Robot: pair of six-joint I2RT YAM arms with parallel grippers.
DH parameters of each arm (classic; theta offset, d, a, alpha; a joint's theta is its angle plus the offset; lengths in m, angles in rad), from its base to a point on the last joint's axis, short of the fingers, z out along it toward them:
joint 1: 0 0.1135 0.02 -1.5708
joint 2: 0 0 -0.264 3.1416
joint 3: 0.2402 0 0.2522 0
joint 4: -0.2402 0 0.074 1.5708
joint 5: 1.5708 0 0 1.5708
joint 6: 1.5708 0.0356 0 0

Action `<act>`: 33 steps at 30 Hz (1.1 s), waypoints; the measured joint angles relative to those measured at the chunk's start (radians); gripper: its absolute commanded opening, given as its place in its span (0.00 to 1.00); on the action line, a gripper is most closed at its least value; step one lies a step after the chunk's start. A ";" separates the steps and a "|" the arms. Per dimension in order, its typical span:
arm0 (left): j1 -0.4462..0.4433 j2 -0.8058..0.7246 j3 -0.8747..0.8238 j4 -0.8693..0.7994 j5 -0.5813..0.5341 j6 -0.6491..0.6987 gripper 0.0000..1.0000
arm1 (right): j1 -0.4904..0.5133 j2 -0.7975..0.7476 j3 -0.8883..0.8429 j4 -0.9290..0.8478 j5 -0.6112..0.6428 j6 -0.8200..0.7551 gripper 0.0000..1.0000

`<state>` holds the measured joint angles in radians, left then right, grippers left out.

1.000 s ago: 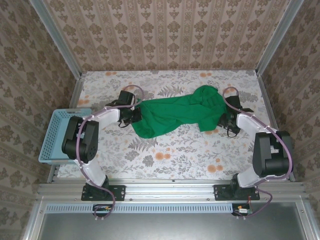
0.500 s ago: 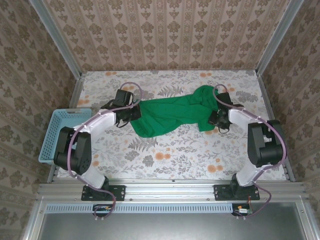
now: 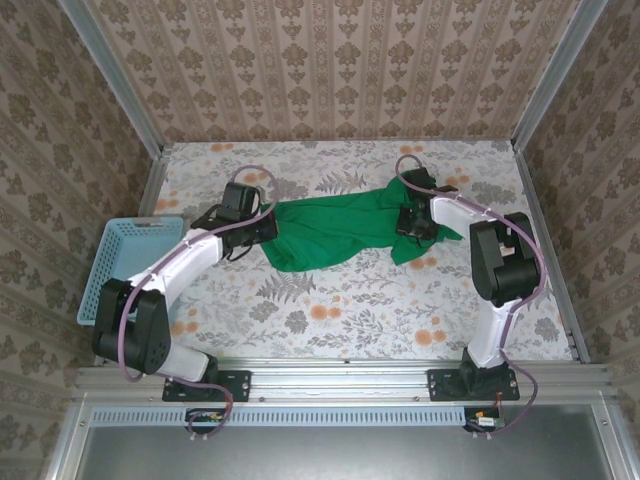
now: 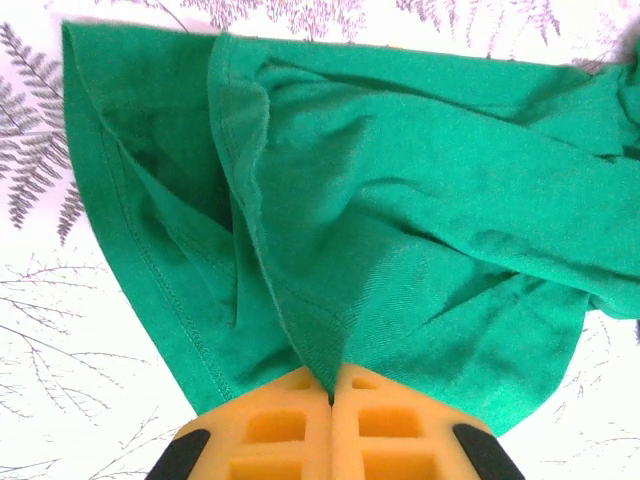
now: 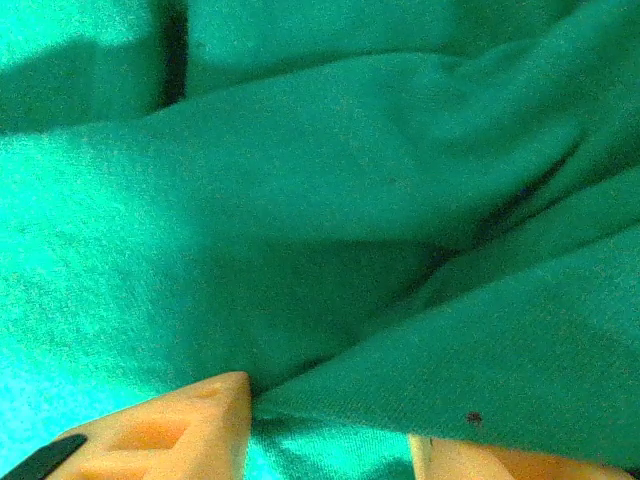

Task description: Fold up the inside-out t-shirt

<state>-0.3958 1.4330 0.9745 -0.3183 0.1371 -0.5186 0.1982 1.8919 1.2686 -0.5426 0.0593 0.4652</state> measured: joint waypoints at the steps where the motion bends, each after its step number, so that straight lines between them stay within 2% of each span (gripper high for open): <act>1: 0.003 -0.007 0.000 -0.003 -0.003 0.002 0.00 | -0.002 -0.026 -0.013 -0.005 0.002 -0.005 0.49; 6: 0.026 -0.015 -0.003 -0.008 -0.008 0.006 0.00 | -0.053 -0.250 -0.116 -0.008 -0.008 -0.014 0.47; 10: 0.033 -0.015 -0.019 -0.011 -0.007 0.006 0.00 | -0.133 -0.365 -0.189 0.012 -0.014 -0.012 0.38; 13: 0.033 -0.015 -0.024 -0.011 -0.007 0.006 0.00 | -0.180 -0.350 -0.240 0.028 -0.025 0.002 0.37; 16: 0.035 -0.022 -0.028 -0.011 -0.007 0.007 0.00 | -0.187 -0.307 -0.281 0.046 -0.051 0.011 0.37; 22: 0.037 -0.036 -0.031 -0.011 -0.006 0.007 0.00 | -0.165 -0.245 -0.302 0.082 -0.094 0.021 0.36; 33: 0.038 -0.036 -0.033 -0.011 -0.006 0.007 0.00 | -0.119 -0.135 -0.249 0.094 -0.089 0.032 0.36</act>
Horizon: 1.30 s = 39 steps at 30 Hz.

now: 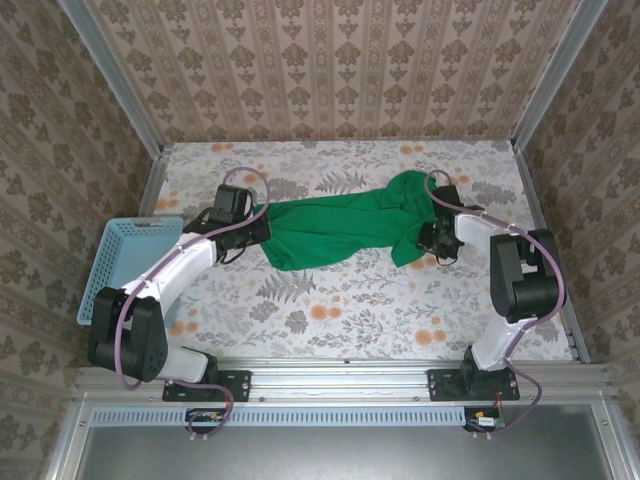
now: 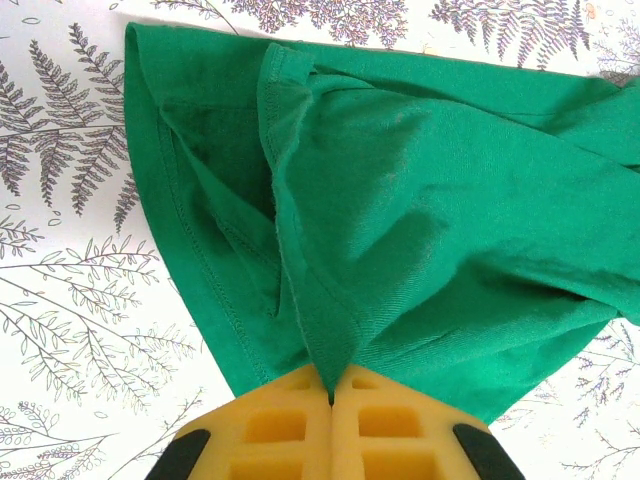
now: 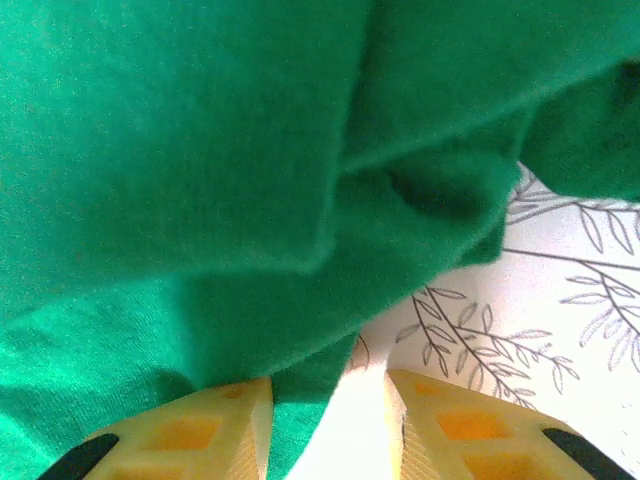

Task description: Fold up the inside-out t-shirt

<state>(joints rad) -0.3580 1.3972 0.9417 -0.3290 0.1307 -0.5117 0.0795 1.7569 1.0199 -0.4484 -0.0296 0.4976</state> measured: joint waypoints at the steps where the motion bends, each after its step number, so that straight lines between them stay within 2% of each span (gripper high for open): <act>1: 0.000 -0.001 0.000 0.000 0.000 0.000 0.00 | 0.002 0.003 0.003 -0.003 0.003 0.000 0.36; 8: 0.000 -0.002 -0.001 0.000 0.000 0.000 0.00 | 0.031 0.048 0.071 -0.076 0.061 0.000 0.33; 17: 0.000 -0.017 -0.013 0.000 0.003 0.001 0.00 | 0.054 0.084 0.119 -0.100 0.113 0.003 0.07; 22: 0.000 -0.051 -0.014 -0.007 0.003 0.009 0.00 | 0.064 0.060 0.092 -0.071 0.152 0.007 0.00; 25: 0.000 -0.099 -0.027 -0.017 -0.001 0.013 0.00 | 0.068 -0.035 0.007 -0.065 0.184 0.019 0.00; 31: 0.000 -0.178 -0.056 -0.032 -0.027 0.023 0.00 | 0.094 -0.368 -0.185 -0.087 0.233 0.084 0.00; 39: -0.024 -0.342 -0.189 -0.043 -0.036 0.027 0.00 | 0.179 -0.787 -0.333 -0.269 0.274 0.208 0.00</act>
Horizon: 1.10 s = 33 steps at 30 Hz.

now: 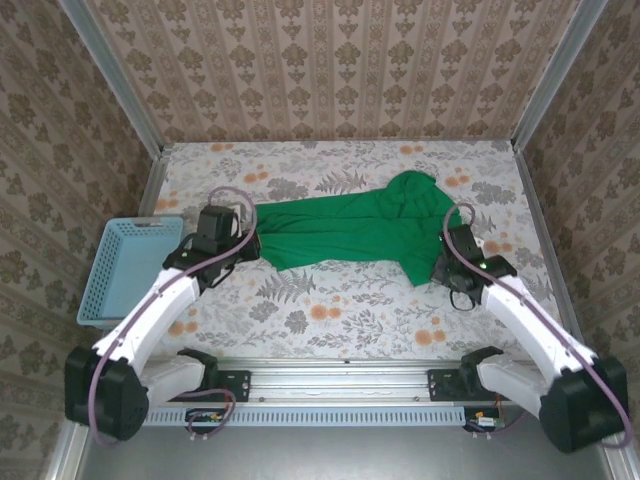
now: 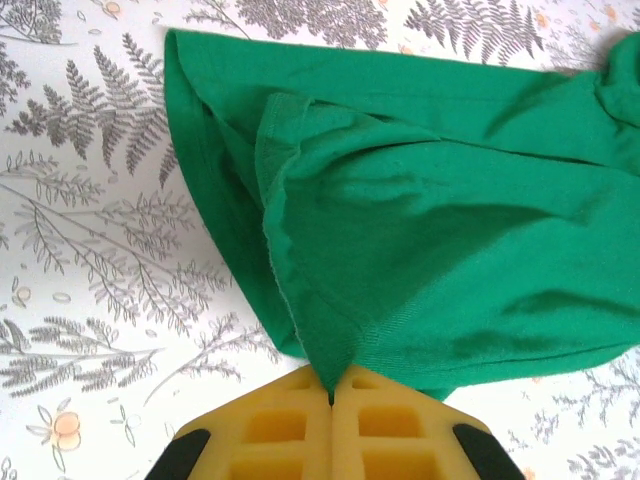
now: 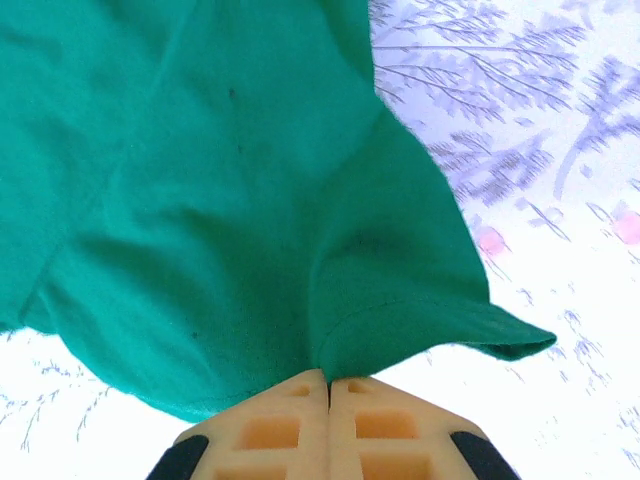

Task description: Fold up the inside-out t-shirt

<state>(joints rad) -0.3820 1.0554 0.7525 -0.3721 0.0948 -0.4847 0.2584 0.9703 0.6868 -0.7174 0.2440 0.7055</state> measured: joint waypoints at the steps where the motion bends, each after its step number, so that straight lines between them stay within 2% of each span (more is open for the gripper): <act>1: -0.006 -0.033 -0.016 -0.003 0.005 0.000 0.00 | 0.001 -0.043 -0.002 -0.031 0.005 0.011 0.00; 5: -0.031 -0.138 -0.046 -0.011 0.029 0.007 0.00 | 0.002 -0.206 0.018 -0.154 0.023 0.042 0.00; 8: -0.047 -0.199 -0.045 -0.027 0.046 0.015 0.00 | 0.002 -0.261 0.107 -0.232 0.039 0.050 0.00; 13: -0.050 -0.212 0.051 -0.076 0.046 0.046 0.00 | 0.002 -0.218 0.370 -0.282 0.091 0.009 0.00; 16: -0.057 -0.261 0.072 -0.062 0.046 0.051 0.00 | 0.002 -0.206 0.468 -0.288 0.125 -0.003 0.00; 19: -0.093 -0.369 0.035 -0.055 0.034 0.050 0.00 | 0.002 -0.240 0.479 -0.318 0.143 -0.002 0.00; 22: -0.129 -0.449 -0.027 -0.079 0.010 0.032 0.00 | 0.002 -0.291 0.419 -0.335 0.141 0.005 0.00; 27: -0.127 -0.303 -0.064 -0.134 -0.029 0.001 0.00 | 0.002 -0.285 0.295 -0.363 0.112 0.008 0.00; 30: -0.093 -0.168 -0.023 -0.168 -0.039 -0.010 0.00 | 0.001 -0.227 0.313 -0.347 0.112 -0.009 0.00; 33: -0.024 -0.007 0.118 -0.179 -0.039 -0.013 0.00 | -0.005 -0.100 0.412 -0.300 0.116 -0.055 0.00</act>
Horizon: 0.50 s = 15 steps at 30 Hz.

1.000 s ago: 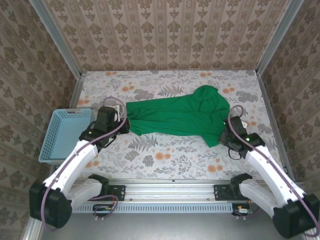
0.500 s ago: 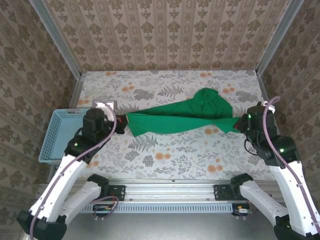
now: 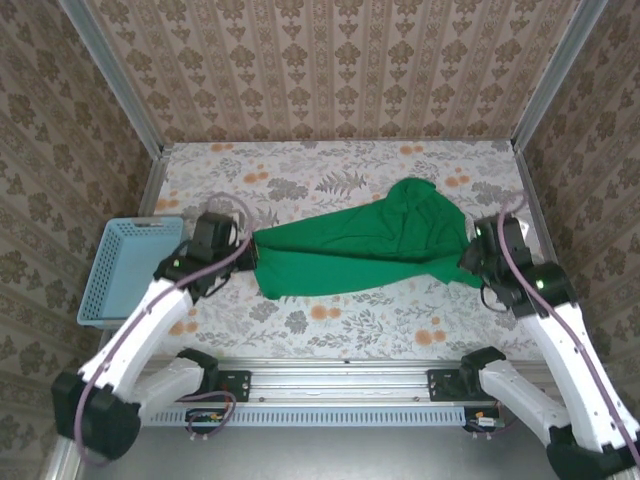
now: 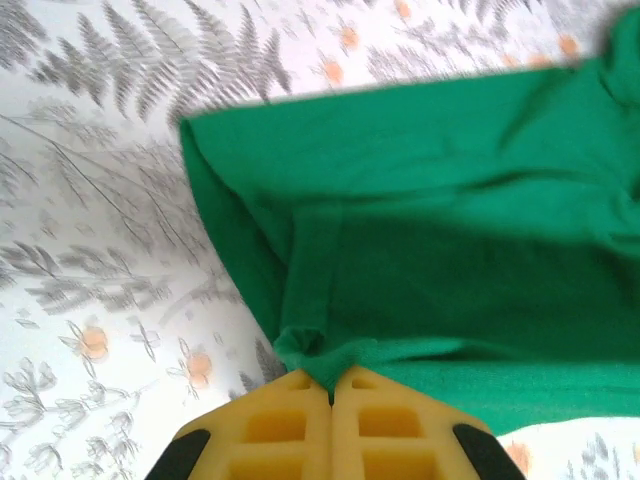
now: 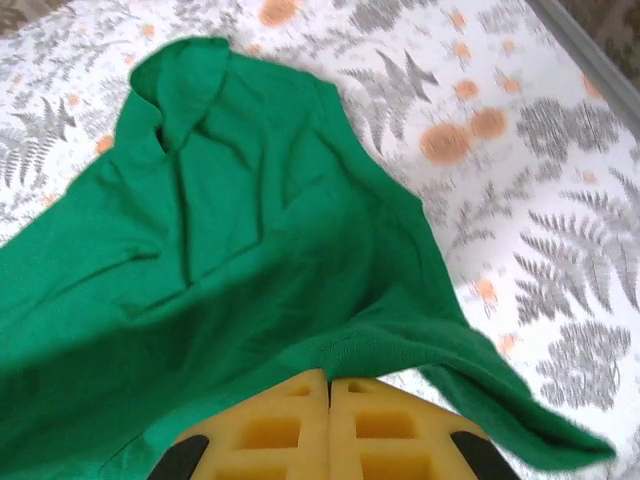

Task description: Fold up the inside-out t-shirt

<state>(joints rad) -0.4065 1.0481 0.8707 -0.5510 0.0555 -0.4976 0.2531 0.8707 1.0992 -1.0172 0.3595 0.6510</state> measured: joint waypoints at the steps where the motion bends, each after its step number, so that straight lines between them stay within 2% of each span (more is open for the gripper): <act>1: 0.023 0.075 0.076 -0.009 -0.002 0.000 0.00 | -0.005 0.076 0.057 0.025 0.000 -0.025 0.00; 7: 0.113 0.501 0.590 0.004 0.017 0.001 0.00 | -0.084 0.556 0.513 0.156 -0.027 -0.154 0.00; 10: 0.173 0.691 0.890 -0.054 0.074 0.012 0.00 | -0.113 0.798 0.864 0.138 -0.058 -0.225 0.00; 12: 0.206 0.808 1.122 -0.098 0.108 0.033 0.00 | -0.121 0.947 1.157 0.112 -0.069 -0.274 0.00; 15: 0.237 0.890 1.400 -0.173 0.143 0.078 0.00 | -0.124 1.118 1.618 0.032 -0.081 -0.340 0.00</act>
<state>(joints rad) -0.1692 1.9381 2.2707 -0.7242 0.1989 -0.4198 0.1295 1.9884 2.7174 -0.9855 0.2787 0.3115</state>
